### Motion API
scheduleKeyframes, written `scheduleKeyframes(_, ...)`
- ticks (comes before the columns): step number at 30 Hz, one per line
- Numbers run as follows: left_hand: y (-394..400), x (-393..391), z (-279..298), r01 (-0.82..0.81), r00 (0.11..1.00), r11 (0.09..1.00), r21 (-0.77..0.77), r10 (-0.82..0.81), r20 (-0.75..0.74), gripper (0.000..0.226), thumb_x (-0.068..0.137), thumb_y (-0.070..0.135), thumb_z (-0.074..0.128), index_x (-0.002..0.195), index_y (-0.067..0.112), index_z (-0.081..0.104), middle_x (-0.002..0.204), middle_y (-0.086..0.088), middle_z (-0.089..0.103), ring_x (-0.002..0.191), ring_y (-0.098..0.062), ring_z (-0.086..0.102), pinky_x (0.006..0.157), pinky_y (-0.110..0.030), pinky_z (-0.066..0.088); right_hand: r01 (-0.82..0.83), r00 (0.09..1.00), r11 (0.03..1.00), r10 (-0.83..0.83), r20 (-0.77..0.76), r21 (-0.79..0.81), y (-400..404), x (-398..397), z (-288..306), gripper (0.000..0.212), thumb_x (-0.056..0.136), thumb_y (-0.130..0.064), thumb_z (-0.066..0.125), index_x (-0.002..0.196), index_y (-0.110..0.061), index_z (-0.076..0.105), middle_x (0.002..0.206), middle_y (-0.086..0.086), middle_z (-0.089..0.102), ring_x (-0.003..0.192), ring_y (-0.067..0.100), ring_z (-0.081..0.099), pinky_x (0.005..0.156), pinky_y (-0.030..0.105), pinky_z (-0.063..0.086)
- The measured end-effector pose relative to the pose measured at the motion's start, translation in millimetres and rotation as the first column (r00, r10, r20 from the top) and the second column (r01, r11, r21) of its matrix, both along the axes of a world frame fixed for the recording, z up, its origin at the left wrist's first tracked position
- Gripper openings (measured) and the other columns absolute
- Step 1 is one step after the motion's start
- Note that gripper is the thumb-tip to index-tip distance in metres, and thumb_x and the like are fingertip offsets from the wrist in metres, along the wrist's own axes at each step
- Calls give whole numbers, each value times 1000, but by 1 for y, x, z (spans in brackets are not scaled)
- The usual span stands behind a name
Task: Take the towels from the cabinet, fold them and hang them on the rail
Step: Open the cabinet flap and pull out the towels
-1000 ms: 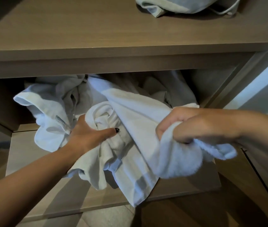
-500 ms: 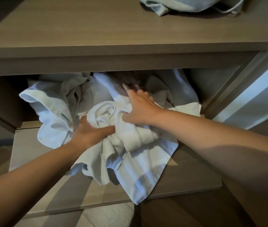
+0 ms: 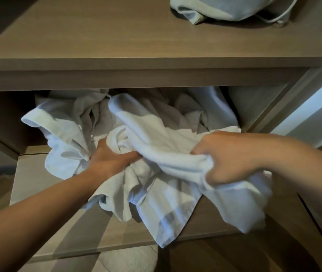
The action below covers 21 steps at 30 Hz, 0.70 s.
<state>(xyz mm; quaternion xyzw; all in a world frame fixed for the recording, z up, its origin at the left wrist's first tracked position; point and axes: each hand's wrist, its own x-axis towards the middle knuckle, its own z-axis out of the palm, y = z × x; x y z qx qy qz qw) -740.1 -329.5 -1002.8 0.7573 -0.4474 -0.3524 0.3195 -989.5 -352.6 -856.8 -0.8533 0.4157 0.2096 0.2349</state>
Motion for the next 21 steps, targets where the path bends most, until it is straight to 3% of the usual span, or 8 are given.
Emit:
scheduleKeyframes(5,3,-7,0,51,999,998,-27,-51,0,66,65,45,83,122,23,58,102,8,66,89,-11,62,72,-28,45,28,999,986,-24,-28,165,8,-7,43,27,75,-25,69,59,-18,48,47,-3,37,40,11,32,39,26,26)
scheduleKeyframes(8,1,-5,-2,-72,995,996,55,75,-60,75,71,27,85,131,6,47,107,-7,57,89,-21,52,79,-31,39,-102,991,994,106,80,-50,6,18,48,24,72,-31,72,66,-17,53,53,-1,52,45,9,47,39,21,33)
scheduleKeyframes(10,2,-7,-2,-3,999,999,38,5,-50,73,65,46,81,125,14,53,100,3,58,89,-15,55,81,-29,39,-180,969,951,215,119,-251,-4,41,32,28,70,-35,75,84,-23,53,73,-6,54,67,9,51,53,24,38)
scheduleKeyframes(12,2,-5,-4,51,999,998,37,-50,-12,66,61,51,76,117,21,59,99,7,61,99,-16,61,83,-29,41,-248,952,889,298,73,-386,-22,65,3,70,67,-34,79,127,-26,45,115,-3,48,103,18,47,78,35,43)
scheduleKeyframes(13,2,-4,-5,25,999,998,49,-23,-29,66,64,40,81,122,17,58,106,0,63,107,-23,61,83,-30,41,-278,952,876,306,8,-394,-34,76,-12,102,63,-32,83,147,-28,25,138,4,34,120,26,40,89,42,42)
scheduleKeyframes(16,4,-2,-6,-97,989,991,91,107,-105,89,66,16,90,139,2,41,128,-17,56,119,-34,56,83,-29,38,-264,965,933,256,-62,-245,-64,97,-40,150,55,-28,93,148,-45,-24,161,7,-19,138,36,30,89,42,45)
scheduleKeyframes(18,6,-1,-9,-115,985,984,134,130,-111,94,63,16,92,140,1,41,130,-18,55,120,-34,55,82,-28,38,-297,955,942,295,-37,-156,-78,106,-52,149,54,-29,95,150,-46,-17,161,8,-17,141,32,31,90,37,47)
scheduleKeyframes(21,4,0,-10,-111,985,985,136,127,-117,120,33,42,92,138,4,45,128,-14,59,115,-32,59,85,-32,45,-319,947,941,321,4,-112,-84,112,-62,114,52,-29,94,144,-36,26,155,10,10,137,30,36,88,34,49)
